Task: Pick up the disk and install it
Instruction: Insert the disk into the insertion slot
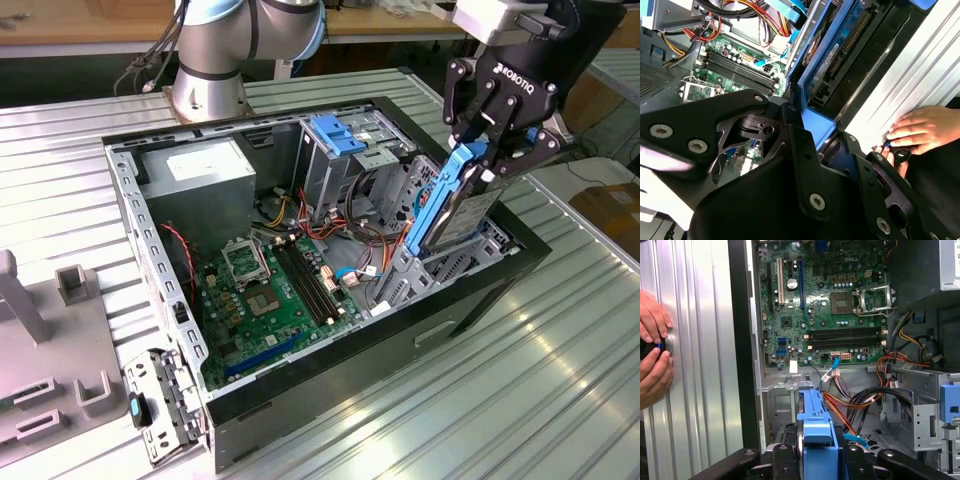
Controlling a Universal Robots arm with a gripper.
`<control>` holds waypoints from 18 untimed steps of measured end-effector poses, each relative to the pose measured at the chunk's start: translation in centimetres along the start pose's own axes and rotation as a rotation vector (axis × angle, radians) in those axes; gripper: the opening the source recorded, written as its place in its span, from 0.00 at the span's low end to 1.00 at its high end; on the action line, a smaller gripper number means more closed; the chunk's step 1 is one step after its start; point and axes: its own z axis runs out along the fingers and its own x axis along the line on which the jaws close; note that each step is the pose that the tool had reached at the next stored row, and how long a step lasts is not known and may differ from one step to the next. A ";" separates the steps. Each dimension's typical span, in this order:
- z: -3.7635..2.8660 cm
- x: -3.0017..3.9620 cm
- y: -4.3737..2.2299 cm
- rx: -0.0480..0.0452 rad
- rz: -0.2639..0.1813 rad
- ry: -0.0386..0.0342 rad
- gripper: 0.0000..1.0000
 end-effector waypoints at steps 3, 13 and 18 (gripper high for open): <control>0.04 0.00 0.00 0.0001 0.000 -0.0006 0.37; 0.03 0.00 0.00 0.0000 0.000 -0.0001 0.45; 0.49 0.00 -0.09 0.0000 0.000 -0.0010 0.37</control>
